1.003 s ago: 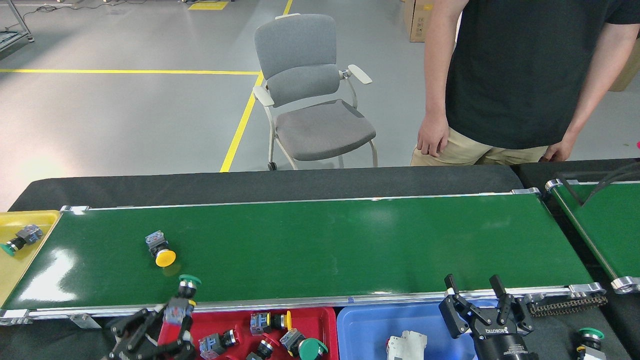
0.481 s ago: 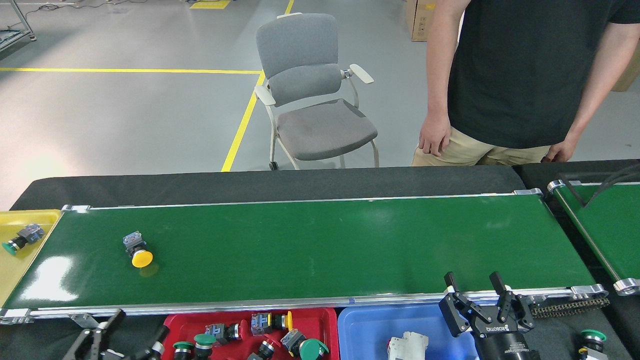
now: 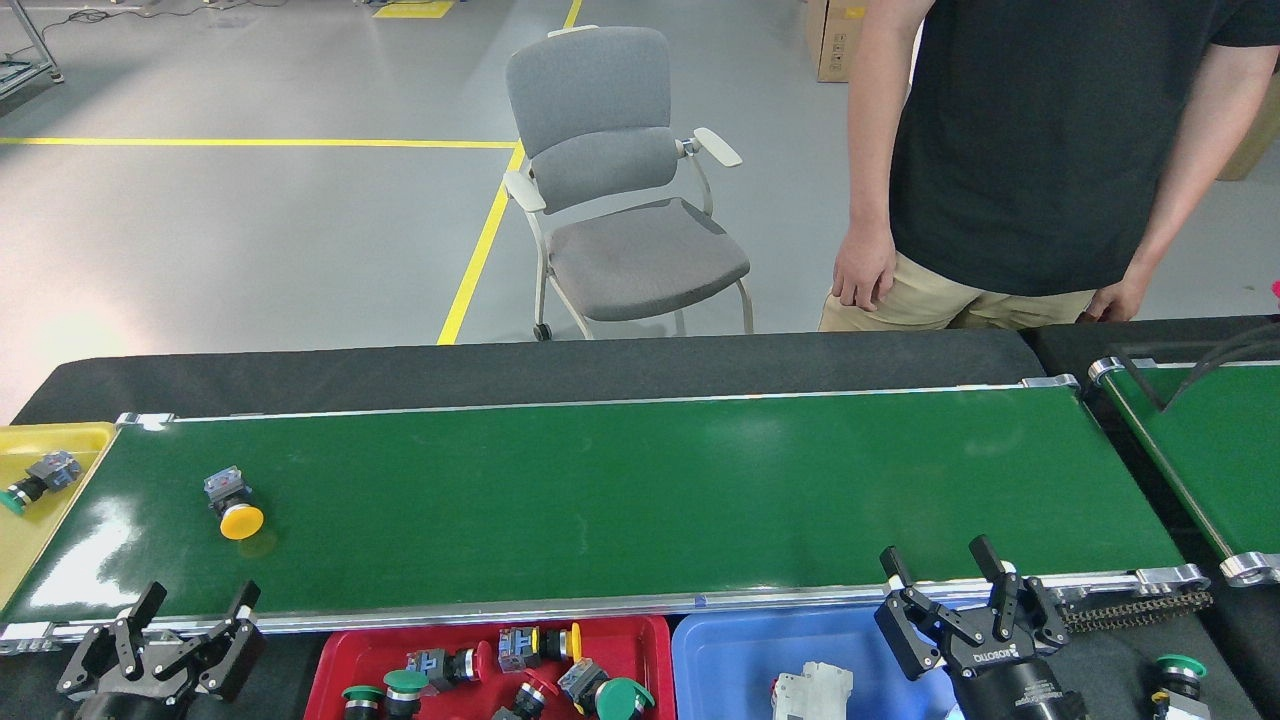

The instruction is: Pick switch part from conveyor to tray

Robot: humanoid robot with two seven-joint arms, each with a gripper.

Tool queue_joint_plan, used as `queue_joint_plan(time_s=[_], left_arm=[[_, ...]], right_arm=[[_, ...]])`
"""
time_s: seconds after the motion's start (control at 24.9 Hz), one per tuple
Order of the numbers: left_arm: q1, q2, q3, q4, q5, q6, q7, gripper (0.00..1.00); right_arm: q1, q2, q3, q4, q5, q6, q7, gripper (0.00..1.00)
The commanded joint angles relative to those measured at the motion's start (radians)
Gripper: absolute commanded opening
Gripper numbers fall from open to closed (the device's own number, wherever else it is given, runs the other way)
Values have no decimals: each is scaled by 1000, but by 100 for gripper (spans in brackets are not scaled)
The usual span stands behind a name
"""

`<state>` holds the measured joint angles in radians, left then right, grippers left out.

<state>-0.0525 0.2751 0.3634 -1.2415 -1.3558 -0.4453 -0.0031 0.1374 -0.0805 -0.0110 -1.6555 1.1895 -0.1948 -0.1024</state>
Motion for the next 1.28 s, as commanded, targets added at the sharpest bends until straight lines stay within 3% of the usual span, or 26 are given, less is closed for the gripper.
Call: queue_joint_plan(time_s=[0.0,0.4,0.52,0.6,0.68,0.72,0.84,0.96,1.04,1.2,1.24], left_arm=[[-61,29,-1,53,-2,5,-28,100],[-288,102,-121,364,-16,135,-20,100],[-372,104,-199,481,-17,250,-12,94],[-415,105,-261,545,-16,323,18,77],[-437,116,-290,594,-11,330,81,44],[-437,121,-290,605,-9,321,106,33],[-432,125,-290,611,-3,272,132,17],[-386,119,-285,550,0,229,143,10],[-308,121,-281,415,10,172,144,9],[-30,124,-239,20,72,-23,132,11],[65,124,-222,-96,78,-102,130,16]], right_arm=[[-5,-4,-4,-17,-2,-5,0,99],[-19,-1,-3,-14,-2,-3,0,99],[-30,-1,0,-14,-2,-5,0,99],[-35,1,0,-12,-2,-5,0,99],[-35,1,2,-12,-2,-5,0,99],[-35,2,2,-12,-2,-5,0,99],[-35,5,3,-12,-2,-5,0,99],[-30,4,5,-12,-2,-5,-2,99],[-28,5,5,-12,-2,-3,-2,99],[-28,5,5,-12,-2,-2,-2,99],[-28,5,5,-14,-2,-2,-2,99]])
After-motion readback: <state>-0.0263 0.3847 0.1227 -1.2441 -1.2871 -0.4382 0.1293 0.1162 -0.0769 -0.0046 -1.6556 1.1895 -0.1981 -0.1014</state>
